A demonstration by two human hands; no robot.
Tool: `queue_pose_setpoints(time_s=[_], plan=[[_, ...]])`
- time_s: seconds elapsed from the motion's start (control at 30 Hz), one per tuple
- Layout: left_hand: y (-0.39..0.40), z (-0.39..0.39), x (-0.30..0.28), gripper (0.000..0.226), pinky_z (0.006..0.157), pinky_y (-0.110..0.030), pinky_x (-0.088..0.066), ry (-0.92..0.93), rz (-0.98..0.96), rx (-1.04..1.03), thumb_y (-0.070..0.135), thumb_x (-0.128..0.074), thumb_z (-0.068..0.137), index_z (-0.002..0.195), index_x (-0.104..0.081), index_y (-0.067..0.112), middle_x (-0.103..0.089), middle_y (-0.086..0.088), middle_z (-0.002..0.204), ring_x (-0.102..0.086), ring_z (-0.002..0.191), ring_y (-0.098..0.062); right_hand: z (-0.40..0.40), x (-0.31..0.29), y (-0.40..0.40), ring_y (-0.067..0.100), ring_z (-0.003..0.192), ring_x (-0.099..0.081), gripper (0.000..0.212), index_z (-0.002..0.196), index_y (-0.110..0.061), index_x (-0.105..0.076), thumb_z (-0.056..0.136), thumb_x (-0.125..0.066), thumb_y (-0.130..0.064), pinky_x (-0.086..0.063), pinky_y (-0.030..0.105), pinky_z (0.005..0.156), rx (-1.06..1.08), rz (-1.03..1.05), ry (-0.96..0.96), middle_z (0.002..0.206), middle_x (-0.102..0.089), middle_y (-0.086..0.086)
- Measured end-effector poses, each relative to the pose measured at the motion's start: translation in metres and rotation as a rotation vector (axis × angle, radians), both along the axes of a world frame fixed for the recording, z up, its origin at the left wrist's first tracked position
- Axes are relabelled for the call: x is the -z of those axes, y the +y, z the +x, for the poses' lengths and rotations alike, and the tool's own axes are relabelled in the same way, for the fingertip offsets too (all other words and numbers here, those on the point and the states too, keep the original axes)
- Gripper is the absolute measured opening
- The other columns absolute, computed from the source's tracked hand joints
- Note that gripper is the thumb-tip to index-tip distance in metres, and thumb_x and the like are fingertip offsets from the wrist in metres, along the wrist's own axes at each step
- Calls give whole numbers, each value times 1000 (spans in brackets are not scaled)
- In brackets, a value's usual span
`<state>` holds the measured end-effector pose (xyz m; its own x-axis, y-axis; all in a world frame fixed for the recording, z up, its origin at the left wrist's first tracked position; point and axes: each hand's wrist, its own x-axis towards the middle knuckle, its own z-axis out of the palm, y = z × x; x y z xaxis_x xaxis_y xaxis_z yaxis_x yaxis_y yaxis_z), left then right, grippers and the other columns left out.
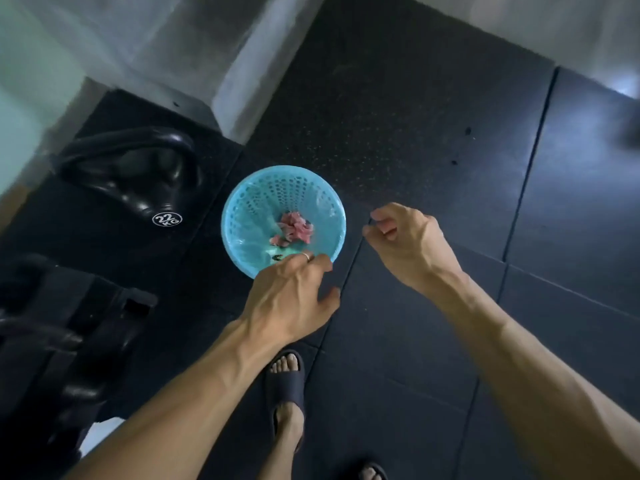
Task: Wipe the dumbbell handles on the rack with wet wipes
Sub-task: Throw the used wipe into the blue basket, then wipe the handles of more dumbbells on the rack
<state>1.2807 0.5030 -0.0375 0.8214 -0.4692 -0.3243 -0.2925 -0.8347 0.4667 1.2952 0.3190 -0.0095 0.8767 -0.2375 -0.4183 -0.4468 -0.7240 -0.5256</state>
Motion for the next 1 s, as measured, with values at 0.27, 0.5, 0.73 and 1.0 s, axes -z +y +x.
queue_pose_setpoints(time_s=[0.27, 0.5, 0.73, 1.0], plan=[[-67, -102, -23, 41, 82, -31, -44, -32, -15, 321, 50, -56, 90, 122, -57, 25, -60, 8, 112, -58, 107, -16, -172, -25, -56, 25, 104, -64, 34, 123, -13, -64, 96, -60, -33, -53, 40, 88, 155, -122, -22, 115, -67, 4], [-112, -287, -39, 41, 84, -34, -49, -64, -53, 653, 48, -56, 90, 122, -59, 23, -61, 7, 114, -59, 108, -17, -409, -35, -73, 24, 102, -62, 35, 123, -15, -63, 96, -60, -36, -51, 39, 87, 490, -203, -69, 113, -63, 2], [-127, -528, -56, 41, 80, -36, -52, -83, -88, 962, 49, -57, 90, 122, -60, 24, -62, 6, 111, -62, 102, -17, -692, -54, -50, 21, 95, -62, 35, 123, -15, -63, 95, -61, -36, -52, 41, 88, 852, -239, -94, 112, -62, 2], [-143, -748, -73, 40, 80, -28, -47, -35, -99, 1282, 51, -55, 91, 124, -58, 28, -59, 12, 110, -59, 102, -10, -937, -70, -6, 20, 100, -61, 36, 127, -16, -61, 96, -59, -34, -49, 40, 92, 1216, -212, -11, 117, -60, 2]])
